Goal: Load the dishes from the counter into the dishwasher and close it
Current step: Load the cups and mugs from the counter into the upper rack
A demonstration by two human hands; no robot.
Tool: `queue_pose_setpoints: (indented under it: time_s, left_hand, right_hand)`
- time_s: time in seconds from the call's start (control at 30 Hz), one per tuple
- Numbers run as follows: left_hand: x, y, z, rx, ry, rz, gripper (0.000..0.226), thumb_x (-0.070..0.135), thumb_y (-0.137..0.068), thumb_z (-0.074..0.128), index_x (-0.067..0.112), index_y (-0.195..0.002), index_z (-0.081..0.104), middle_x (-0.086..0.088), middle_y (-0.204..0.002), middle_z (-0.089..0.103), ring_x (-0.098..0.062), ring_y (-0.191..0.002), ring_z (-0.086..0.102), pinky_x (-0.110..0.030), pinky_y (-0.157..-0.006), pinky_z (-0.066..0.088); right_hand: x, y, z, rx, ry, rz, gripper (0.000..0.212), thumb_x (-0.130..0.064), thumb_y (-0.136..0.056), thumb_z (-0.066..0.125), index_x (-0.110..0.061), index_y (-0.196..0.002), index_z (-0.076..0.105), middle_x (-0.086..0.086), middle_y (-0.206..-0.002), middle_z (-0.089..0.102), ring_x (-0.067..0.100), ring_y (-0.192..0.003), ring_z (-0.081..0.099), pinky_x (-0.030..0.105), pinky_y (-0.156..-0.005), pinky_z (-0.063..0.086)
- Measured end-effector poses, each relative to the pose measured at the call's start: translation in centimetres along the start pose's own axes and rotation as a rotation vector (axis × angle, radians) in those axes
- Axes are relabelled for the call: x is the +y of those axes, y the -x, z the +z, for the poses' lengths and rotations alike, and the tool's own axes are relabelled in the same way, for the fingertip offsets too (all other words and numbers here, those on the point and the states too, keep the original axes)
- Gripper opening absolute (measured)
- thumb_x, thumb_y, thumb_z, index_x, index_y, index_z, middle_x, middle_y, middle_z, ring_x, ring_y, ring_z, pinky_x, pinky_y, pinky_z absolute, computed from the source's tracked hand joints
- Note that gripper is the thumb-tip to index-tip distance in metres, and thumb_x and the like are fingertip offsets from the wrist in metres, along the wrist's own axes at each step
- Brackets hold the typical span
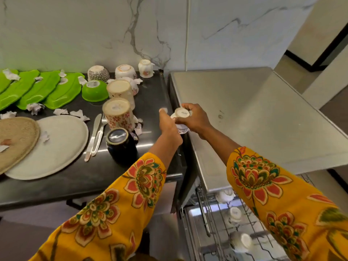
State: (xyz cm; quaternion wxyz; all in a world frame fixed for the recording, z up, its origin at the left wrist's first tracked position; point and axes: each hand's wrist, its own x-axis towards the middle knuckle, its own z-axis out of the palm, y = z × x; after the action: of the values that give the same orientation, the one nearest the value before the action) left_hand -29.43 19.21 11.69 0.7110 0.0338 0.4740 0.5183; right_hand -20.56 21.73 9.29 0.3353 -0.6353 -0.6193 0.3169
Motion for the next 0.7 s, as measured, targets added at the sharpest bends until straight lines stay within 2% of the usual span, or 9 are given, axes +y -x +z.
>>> queue_pose_setpoints:
  time_s: [0.07, 0.2, 0.3, 0.43, 0.47, 0.53, 0.57, 0.6, 0.7]
  left_hand:
    - [-1.9, 2.0, 0.0, 0.019, -0.010, -0.014, 0.064, 0.057, -0.095, 0.033, 0.006, -0.123, 0.058, -0.015, -0.116, 0.065, -0.029, -0.099, 0.062, -0.033, -0.070, 0.051]
    - [-5.5, 6.6, 0.3, -0.037, 0.030, -0.075, 0.063, 0.054, -0.097, 0.031, 0.005, -0.132, 0.049, -0.017, -0.128, 0.057, -0.031, -0.118, 0.055, -0.035, -0.080, 0.047]
    - [-8.3, 10.0, 0.9, -0.071, -0.009, -0.094, 0.062, 0.051, -0.098, 0.027, 0.004, -0.133, 0.048, -0.014, -0.129, 0.056, -0.027, -0.120, 0.052, -0.030, -0.068, 0.044]
    - [-12.1, 13.3, 1.6, -0.100, -0.072, -0.102, 0.059, 0.049, -0.099, 0.025, 0.006, -0.131, 0.050, -0.012, -0.113, 0.057, -0.020, -0.087, 0.054, -0.028, -0.062, 0.036]
    - [-13.0, 13.8, 1.8, -0.112, -0.078, -0.106, 0.059, 0.049, -0.099, 0.025, 0.006, -0.131, 0.050, -0.013, -0.115, 0.058, -0.019, -0.080, 0.052, -0.029, -0.064, 0.038]
    - [-14.8, 14.3, 2.1, -0.116, -0.111, -0.101, 0.058, 0.049, -0.099, 0.025, 0.007, -0.129, 0.052, -0.013, -0.117, 0.058, -0.020, -0.088, 0.053, -0.034, -0.084, 0.040]
    - [-15.8, 14.4, 2.2, -0.103, -0.143, -0.098, 0.055, 0.050, -0.099, 0.026, 0.009, -0.122, 0.056, -0.012, -0.111, 0.059, -0.020, -0.093, 0.053, -0.037, -0.095, 0.036]
    - [-16.6, 14.6, 2.3, -0.104, -0.165, -0.101, 0.052, 0.050, -0.098, 0.027, 0.012, -0.108, 0.060, -0.010, -0.100, 0.059, -0.019, -0.091, 0.053, -0.037, -0.096, 0.035]
    - [-18.7, 15.3, 2.7, -0.118, -0.180, -0.136, 0.049, 0.045, -0.100, 0.027, 0.010, -0.075, 0.049, -0.007, -0.074, 0.052, -0.018, -0.068, 0.048, -0.028, -0.062, 0.037]
  right_hand:
    - [0.9, 2.1, -1.2, -0.001, -0.004, 0.001, 0.068, -0.026, -0.071, 0.080, -0.013, -0.131, 0.051, 0.008, -0.124, 0.050, 0.020, -0.113, 0.051, 0.022, -0.090, 0.040]
    - [2.8, 6.0, -3.7, 0.015, 0.015, 0.004, 0.067, -0.030, -0.069, 0.081, -0.014, -0.128, 0.054, 0.009, -0.122, 0.051, 0.023, -0.112, 0.053, 0.036, -0.099, 0.044]
    - [4.6, 8.7, -5.8, 0.048, 0.010, 0.033, 0.068, -0.034, -0.064, 0.083, -0.016, -0.125, 0.056, 0.009, -0.121, 0.053, 0.024, -0.109, 0.055, 0.041, -0.098, 0.047]
    - [6.8, 12.2, -8.5, 0.090, -0.009, 0.074, 0.068, -0.038, -0.061, 0.083, -0.019, -0.122, 0.058, 0.009, -0.119, 0.057, 0.025, -0.107, 0.057, 0.043, -0.097, 0.047]
    - [7.3, 13.0, -9.2, 0.104, -0.005, 0.078, 0.068, -0.039, -0.061, 0.083, -0.019, -0.121, 0.058, 0.009, -0.118, 0.058, 0.026, -0.107, 0.058, 0.044, -0.097, 0.046]
    - [8.4, 14.8, -10.5, 0.152, -0.003, 0.086, 0.067, -0.041, -0.061, 0.081, -0.018, -0.120, 0.058, 0.009, -0.116, 0.058, 0.026, -0.107, 0.057, 0.045, -0.097, 0.046]
    - [9.0, 15.7, -11.1, 0.179, 0.000, 0.088, 0.065, -0.040, -0.062, 0.081, -0.018, -0.119, 0.058, 0.009, -0.116, 0.057, 0.026, -0.106, 0.057, 0.046, -0.097, 0.045]
    - [9.6, 16.6, -11.7, 0.205, 0.004, 0.085, 0.063, -0.038, -0.064, 0.081, -0.017, -0.119, 0.058, 0.009, -0.115, 0.057, 0.026, -0.106, 0.057, 0.047, -0.097, 0.045]
    - [11.3, 19.0, -13.1, 0.275, -0.002, 0.098, 0.056, -0.033, -0.067, 0.081, -0.016, -0.116, 0.057, 0.005, -0.111, 0.053, 0.025, -0.104, 0.056, 0.046, -0.096, 0.044]
